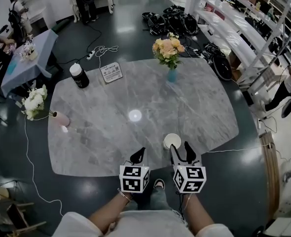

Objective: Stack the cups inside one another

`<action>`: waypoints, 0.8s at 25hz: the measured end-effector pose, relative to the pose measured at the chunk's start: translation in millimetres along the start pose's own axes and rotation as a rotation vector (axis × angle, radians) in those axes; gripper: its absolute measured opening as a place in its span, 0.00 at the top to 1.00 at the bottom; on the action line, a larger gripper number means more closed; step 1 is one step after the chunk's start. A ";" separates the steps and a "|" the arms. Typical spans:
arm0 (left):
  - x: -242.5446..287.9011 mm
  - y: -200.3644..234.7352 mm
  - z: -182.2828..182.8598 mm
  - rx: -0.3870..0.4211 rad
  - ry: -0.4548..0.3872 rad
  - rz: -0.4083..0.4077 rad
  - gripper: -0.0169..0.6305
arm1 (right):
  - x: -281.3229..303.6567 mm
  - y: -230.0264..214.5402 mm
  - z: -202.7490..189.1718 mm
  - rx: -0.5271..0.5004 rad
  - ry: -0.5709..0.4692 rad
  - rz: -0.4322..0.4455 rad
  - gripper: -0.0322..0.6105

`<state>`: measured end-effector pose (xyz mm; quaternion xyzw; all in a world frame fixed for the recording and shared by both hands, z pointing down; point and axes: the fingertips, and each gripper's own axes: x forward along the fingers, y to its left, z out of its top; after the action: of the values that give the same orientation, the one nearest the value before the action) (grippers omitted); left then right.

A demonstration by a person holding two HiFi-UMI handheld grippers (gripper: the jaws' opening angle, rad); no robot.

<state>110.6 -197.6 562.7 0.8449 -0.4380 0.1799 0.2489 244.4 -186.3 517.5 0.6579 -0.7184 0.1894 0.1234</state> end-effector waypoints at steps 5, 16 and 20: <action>-16.3 5.8 6.9 0.000 -0.028 -0.009 0.98 | -14.5 7.1 13.1 -0.007 -0.043 -0.042 0.73; -69.0 22.6 7.8 0.012 -0.075 -0.044 0.98 | -52.5 30.7 10.2 0.059 -0.059 -0.125 0.91; -89.8 24.6 1.4 0.016 -0.078 -0.079 0.98 | -73.7 39.2 -0.2 0.097 -0.075 -0.175 0.91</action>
<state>40.8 -152.1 521.2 0.8699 -0.4121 0.1405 0.2316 213.1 -117.5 481.9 0.7299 -0.6523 0.1877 0.0804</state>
